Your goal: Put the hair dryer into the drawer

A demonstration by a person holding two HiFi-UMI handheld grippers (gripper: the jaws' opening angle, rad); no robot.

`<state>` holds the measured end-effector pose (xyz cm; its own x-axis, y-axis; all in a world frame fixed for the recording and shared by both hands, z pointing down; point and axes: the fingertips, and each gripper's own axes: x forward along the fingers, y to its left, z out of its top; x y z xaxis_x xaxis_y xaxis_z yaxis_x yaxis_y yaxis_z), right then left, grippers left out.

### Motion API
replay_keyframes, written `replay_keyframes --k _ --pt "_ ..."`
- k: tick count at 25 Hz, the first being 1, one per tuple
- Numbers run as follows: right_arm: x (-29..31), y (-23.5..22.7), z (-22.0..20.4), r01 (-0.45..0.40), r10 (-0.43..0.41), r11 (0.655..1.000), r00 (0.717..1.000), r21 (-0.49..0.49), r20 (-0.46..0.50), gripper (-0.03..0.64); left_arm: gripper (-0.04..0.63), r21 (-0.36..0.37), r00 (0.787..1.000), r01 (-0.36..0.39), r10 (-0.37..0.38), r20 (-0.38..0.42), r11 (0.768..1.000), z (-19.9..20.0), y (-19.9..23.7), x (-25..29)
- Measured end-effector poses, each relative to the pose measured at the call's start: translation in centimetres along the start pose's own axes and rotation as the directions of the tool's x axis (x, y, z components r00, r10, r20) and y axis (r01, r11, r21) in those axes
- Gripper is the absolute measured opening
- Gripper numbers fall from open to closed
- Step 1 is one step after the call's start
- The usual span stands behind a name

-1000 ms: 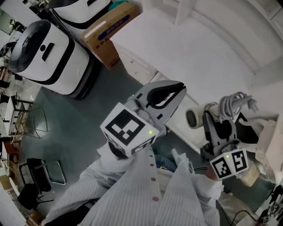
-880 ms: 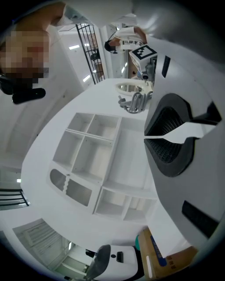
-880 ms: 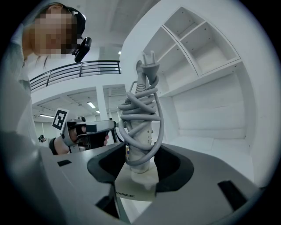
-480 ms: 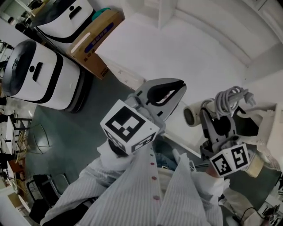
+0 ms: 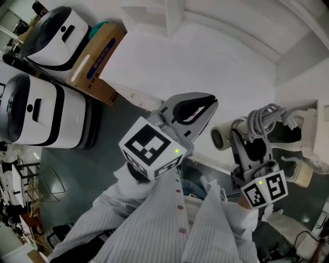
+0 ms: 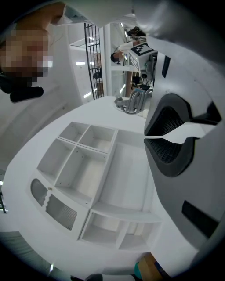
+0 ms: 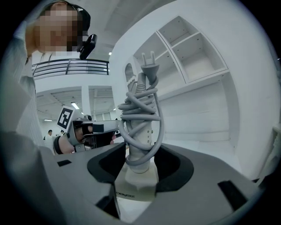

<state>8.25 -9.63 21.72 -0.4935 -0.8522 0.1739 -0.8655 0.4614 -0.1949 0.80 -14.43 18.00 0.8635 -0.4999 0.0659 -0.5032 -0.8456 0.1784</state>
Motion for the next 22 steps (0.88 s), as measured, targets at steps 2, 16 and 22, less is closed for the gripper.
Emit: replay_keyframes --k 2,16,22 --pt "0.0 -0.1 -0.3 0.015 -0.015 1.000 1.000 0.004 0.002 0.201 0.028 -0.003 1.000 0.006 -0.006 -0.004 1.000 -0.3 0.3 0.1" --pt "0.3 -2.2 -1.8 0.031 -0.031 0.999 0.998 0.007 -0.053 0.201 0.028 -0.040 0.999 0.010 -0.012 -0.050 0.999 -3.0 0.9 0.7" --pt "1.0 -2.4 -5.1 -0.005 0.006 1.000 0.993 0.004 -0.119 0.201 0.028 -0.071 0.995 0.013 -0.020 -0.100 0.997 -6.1 1.0 1.3"
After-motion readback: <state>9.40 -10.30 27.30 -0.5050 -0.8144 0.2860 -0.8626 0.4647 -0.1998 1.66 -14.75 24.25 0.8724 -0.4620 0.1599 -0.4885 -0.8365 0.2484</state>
